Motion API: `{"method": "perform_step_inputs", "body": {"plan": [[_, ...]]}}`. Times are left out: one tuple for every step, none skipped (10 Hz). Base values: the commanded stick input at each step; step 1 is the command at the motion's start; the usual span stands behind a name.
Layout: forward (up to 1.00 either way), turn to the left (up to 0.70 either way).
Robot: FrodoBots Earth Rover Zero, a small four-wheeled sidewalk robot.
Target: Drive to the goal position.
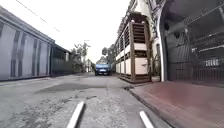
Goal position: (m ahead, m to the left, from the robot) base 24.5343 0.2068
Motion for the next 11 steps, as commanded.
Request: {"method": "perform_step_inputs", "body": {"plan": [[0.70, 0.35], [0.70, 0.35], [0.70, 0.35], [0.70, 0.35], [0.70, 0.35], [0.70, 0.35], [0.70, 0.35], [0.70, 0.35], [0.70, 0.35], [0.70, 0.35], [0.70, 0.35]]}}
